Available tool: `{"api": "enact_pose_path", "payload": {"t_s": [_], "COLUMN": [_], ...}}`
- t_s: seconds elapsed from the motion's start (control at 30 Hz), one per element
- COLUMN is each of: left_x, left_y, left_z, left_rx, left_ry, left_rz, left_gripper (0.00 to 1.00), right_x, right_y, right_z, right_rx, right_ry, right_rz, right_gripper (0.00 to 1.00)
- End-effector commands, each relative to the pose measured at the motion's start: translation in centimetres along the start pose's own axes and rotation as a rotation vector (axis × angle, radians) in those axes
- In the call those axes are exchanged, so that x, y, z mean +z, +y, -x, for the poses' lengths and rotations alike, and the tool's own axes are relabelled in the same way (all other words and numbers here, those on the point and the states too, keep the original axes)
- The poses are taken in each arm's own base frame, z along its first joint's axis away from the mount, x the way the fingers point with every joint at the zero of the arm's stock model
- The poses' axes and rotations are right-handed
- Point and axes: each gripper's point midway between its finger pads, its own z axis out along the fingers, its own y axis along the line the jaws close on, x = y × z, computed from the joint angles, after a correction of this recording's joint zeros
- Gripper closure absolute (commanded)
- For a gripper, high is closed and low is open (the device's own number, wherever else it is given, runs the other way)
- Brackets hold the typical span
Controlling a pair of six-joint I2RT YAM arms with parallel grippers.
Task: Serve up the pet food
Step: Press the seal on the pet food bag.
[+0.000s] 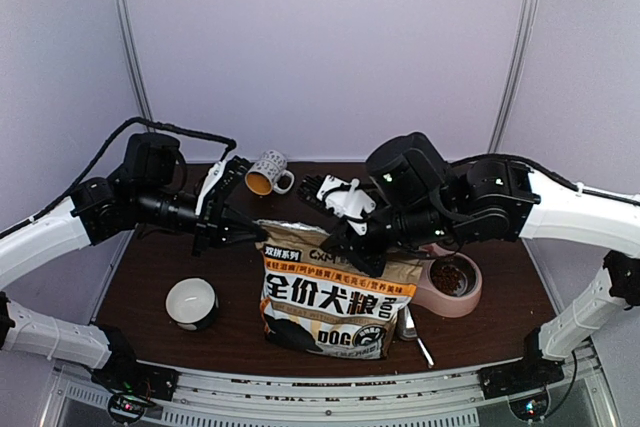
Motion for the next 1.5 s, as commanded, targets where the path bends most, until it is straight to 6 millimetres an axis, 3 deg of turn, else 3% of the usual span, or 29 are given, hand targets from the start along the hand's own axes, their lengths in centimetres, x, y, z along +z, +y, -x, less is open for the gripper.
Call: {"api": "enact_pose_path", "payload": {"t_s": [0.0, 0.1, 0.2, 0.5, 0.6, 0.7, 0.87, 1.0, 1.13, 1.37, 1.47], "left_x": [-2.0, -2.1, -2.1, -2.2, -2.3, -2.5, -1.5, 1.1, 3.2, 4.8, 5.1], "left_y": [-1.8, -1.8, -1.7, -1.3, -0.7, -0.9, -1.8, -2.1, -2.1, -2.1, -2.0], "left_z": [3.5, 3.4, 3.5, 3.3, 3.2, 4.0, 5.2, 4.9, 4.9, 4.1, 3.4], "left_rx": [0.086, 0.086, 0.087, 0.086, 0.089, 0.118, 0.184, 0.224, 0.257, 0.282, 0.276], "left_ry": [-0.117, -0.117, -0.118, -0.105, -0.068, -0.053, -0.007, 0.117, 0.199, 0.331, 0.388], "left_rz": [-0.043, -0.041, -0.042, -0.005, 0.029, 0.055, 0.072, 0.077, 0.073, 0.07, 0.068], "left_gripper": [1.0, 1.0, 1.0, 0.97, 0.69, 0.46, 0.35, 0.34, 0.33, 0.33, 0.42], "right_x": [-1.8, -1.9, -1.9, -2.6, -3.7, -5.0, -6.6, -7.9, -8.8, -8.9, -8.1], "right_y": [-4.3, -4.1, -3.9, -4.0, -4.0, -4.0, -3.9, -3.8, -3.7, -3.1, -2.4], "right_z": [-4.4, -4.8, -5.2, -4.7, -3.9, -2.7, -1.8, -1.8, -2.8, -4.8, -5.5], "right_rx": [0.0, -0.002, -0.005, -0.001, 0.019, 0.048, 0.114, 0.147, 0.148, 0.114, 0.098], "right_ry": [0.152, 0.155, 0.162, 0.135, 0.094, 0.022, -0.084, -0.167, -0.188, -0.132, -0.085], "right_rz": [-0.187, -0.179, -0.173, -0.169, -0.163, -0.147, -0.083, -0.04, -0.02, 0.009, 0.044], "right_gripper": [0.85, 0.85, 1.0, 1.0, 0.69, 0.46, 0.23, 0.15, 0.13, 0.13, 0.16]}}
